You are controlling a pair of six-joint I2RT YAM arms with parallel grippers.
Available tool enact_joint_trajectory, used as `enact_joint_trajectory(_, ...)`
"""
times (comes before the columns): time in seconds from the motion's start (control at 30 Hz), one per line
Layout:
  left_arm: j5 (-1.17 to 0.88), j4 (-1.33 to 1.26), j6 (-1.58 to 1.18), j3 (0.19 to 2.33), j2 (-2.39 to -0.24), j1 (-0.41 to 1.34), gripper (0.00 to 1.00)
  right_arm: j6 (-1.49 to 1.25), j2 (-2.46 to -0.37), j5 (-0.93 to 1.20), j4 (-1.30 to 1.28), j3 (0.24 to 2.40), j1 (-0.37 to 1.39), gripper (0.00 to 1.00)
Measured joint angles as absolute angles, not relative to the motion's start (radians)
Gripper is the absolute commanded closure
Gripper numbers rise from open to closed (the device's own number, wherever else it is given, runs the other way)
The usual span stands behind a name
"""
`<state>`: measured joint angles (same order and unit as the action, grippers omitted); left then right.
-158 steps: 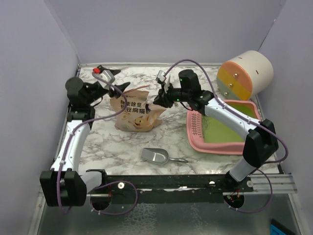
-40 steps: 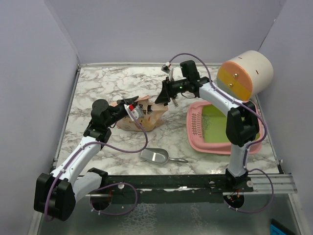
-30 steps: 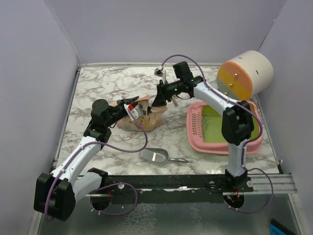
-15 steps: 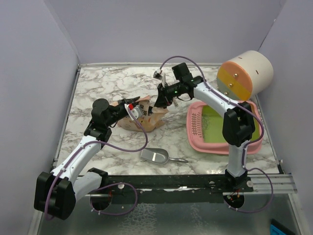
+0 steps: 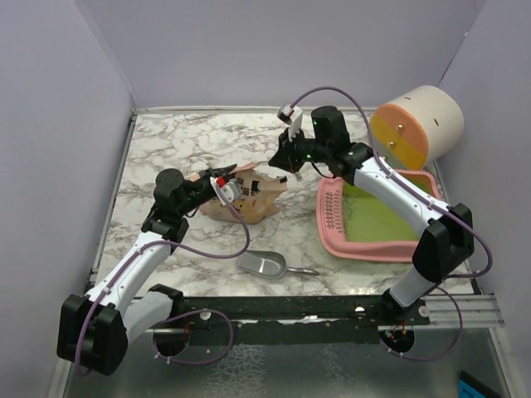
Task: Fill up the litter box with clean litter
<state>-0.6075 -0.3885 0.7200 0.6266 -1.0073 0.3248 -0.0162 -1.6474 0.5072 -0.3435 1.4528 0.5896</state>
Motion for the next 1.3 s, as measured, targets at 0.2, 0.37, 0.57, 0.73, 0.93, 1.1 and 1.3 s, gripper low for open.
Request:
enact_joint_trajectory(0.2, -0.605, -0.395, 0.708, 0.584, -0.949, 0.325, 1.00, -0.048, -1.608, 0.522, -0.273, 1.431, 0.595, 0.56)
enact_joint_trajectory(0.37, -0.601, -0.395, 0.693, 0.548, -0.897, 0.325, 1.00, -0.036, -1.624, 0.625, -0.293, 1.431, 0.595, 0.54)
enact_joint_trajectory(0.57, -0.594, -0.411, 0.683, 0.502, -0.840, 0.325, 1.00, -0.014, -1.715, 0.698, -0.384, 1.478, 0.596, 0.47)
enact_joint_trajectory(0.73, -0.594, -0.418, 0.670, 0.479, -0.808, 0.328, 1.00, 0.023, -1.758, 0.711, -0.458, 1.513, 0.603, 0.46)
enact_joint_trajectory(0.93, -0.594, -0.418, 0.657, 0.476, -0.802, 0.327, 1.00, 0.068, -1.782, 0.723, -0.496, 1.583, 0.622, 0.46)
enact_joint_trajectory(1.1, -0.594, -0.420, 0.648, 0.466, -0.789, 0.327, 1.00, 0.102, -1.819, 0.731, -0.520, 1.630, 0.644, 0.46)
enact_joint_trajectory(1.3, -0.594, -0.425, 0.640, 0.459, -0.781, 0.327, 1.00, 0.111, -1.853, 0.730, -0.522, 1.621, 0.669, 0.50)
